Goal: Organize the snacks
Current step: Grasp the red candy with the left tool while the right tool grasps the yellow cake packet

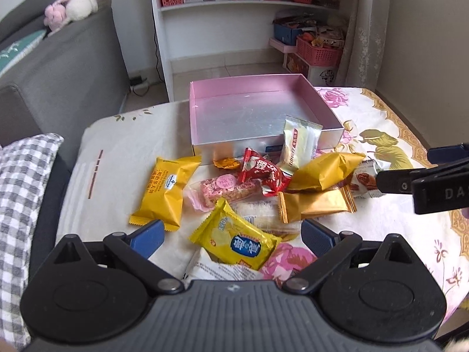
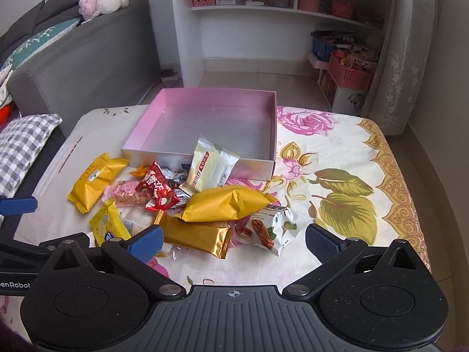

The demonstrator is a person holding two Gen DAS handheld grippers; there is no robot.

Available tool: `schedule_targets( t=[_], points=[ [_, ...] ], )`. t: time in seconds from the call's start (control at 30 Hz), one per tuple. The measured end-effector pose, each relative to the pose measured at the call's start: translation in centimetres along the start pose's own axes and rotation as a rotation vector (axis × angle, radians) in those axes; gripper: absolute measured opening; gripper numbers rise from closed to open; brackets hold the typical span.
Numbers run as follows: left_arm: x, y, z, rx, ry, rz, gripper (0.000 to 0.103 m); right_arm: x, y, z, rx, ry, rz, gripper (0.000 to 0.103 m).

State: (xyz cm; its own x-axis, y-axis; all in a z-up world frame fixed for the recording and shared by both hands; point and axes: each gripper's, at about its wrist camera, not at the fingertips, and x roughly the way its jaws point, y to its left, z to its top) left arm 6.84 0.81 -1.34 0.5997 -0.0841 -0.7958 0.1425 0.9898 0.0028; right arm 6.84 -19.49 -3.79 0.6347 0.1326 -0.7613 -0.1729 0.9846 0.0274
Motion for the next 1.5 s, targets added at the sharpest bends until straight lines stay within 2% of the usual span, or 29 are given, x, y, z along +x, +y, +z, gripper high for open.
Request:
schedule_targets(
  t=[0.13,0.2,0.27,0.4,0.6,0.83,1.03,1.1,1.17,1.27,1.4,1.5],
  points=[
    [1.8,1.5,0.6,-0.041,-0.011,-0.016,0.097,1.8,-1.2,0.8,0.084,0.002,0.040,0.103],
    [2.9,2.0,0.5,-0.043,-0.002,-0.019,0.092,3.1,-1.6,0.2,0.105,0.026,0.060,0.103],
    [3.9,2.5,0.6,-0.033,0.021,-0.042,0.087,4.4,-1.3,-0.2,0.078,0.074,0.081,0.103],
    [5.4,3.0,0.6,-0.005,0.035,-0.083,0.082,5.3,-0.8,-0.1,0.032,0.056,0.096,0.103],
    [7.1,3.7,0.9,0.026,0.053,-0.150,0.072,7.0,-1.3,0.4,0.055,0.047,0.118,0.103],
    [8.3,4.5,1.1,0.063,0.039,-0.204,0.060,8.8,-2.8,1.1,0.163,0.060,0.143,0.103],
    [9.2,4.7,1.2,0.121,0.002,-0.238,0.052,9.8,-4.9,1.5,0.326,0.088,0.181,0.103],
    [9.4,4.6,1.5,0.124,-0.001,-0.246,0.045,9.9,-5.4,1.6,0.373,0.100,0.191,0.103],
    [9.3,4.7,1.9,0.104,-0.004,-0.273,0.041,9.8,-5.9,1.6,0.418,0.126,0.199,0.103],
    [9.2,4.9,2.8,0.021,-0.002,-0.354,0.040,9.3,-6.7,1.5,0.496,0.144,0.250,0.103],
    [9.6,4.8,3.2,-0.094,0.040,-0.452,0.033,9.1,-7.5,1.3,0.583,0.156,0.291,0.102],
    [10.6,4.3,3.2,-0.178,0.093,-0.494,0.029,9.0,-7.5,1.4,0.611,0.163,0.282,0.098]
  ],
)
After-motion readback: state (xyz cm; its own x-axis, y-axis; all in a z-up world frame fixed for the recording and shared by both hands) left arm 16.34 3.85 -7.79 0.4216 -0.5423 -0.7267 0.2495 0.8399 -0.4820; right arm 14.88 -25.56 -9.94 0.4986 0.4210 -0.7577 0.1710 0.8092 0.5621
